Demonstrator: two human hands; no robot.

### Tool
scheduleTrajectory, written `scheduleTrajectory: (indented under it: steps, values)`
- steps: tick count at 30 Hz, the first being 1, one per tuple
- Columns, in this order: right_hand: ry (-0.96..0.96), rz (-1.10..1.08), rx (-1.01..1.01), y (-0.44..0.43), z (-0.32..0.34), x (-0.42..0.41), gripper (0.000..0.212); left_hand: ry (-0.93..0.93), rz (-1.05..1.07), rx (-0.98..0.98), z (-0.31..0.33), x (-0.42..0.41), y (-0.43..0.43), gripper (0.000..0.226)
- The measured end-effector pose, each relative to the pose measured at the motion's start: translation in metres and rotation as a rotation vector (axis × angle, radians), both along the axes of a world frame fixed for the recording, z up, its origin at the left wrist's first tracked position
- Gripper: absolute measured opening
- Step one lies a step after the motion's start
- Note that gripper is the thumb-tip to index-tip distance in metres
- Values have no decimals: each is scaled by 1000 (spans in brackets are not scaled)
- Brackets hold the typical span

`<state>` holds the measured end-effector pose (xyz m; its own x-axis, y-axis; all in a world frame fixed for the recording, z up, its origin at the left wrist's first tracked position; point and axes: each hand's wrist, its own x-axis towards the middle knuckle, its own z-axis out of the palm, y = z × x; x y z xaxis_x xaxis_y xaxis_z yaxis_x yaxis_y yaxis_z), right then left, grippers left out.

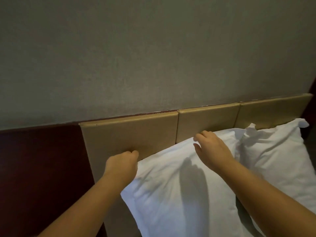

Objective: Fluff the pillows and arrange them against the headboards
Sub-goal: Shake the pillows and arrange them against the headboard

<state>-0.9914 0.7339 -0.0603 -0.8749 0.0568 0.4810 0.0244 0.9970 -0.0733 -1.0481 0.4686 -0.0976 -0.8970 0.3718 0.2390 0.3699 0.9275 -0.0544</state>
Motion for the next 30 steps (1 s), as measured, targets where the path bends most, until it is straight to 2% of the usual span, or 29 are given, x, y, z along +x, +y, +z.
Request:
scheduleTrajectory:
  steps: [2, 8, 14, 17, 21, 23, 26, 30]
  values:
    - [-30, 46, 33, -13, 3, 17, 17, -51, 44, 59, 5, 16, -10, 9]
    - [-74, 98, 24, -59, 5, 57, 17, -178, 170, 130, 28, 59, -43, 18]
    - [-135, 143, -8, -116, -8, 50, 19, -173, 90, 171, 29, 65, -61, 26]
    - [-177, 132, -40, -144, -17, 25, 21, -109, 15, 87, 17, 40, -56, 39]
    - [-264, 119, -105, -176, -39, -10, 34, -49, -130, -136, -1, 11, -40, 54]
    - [-290, 113, -131, -186, -51, -23, 39, 15, -175, -234, -7, 0, -38, 45]
    - [-363, 47, -132, -192, -63, -31, 50, 63, -240, -250, -11, -7, -45, 33]
    - [-287, 53, -191, -199, -58, -30, 40, 182, -262, -191, -3, -7, -69, 21]
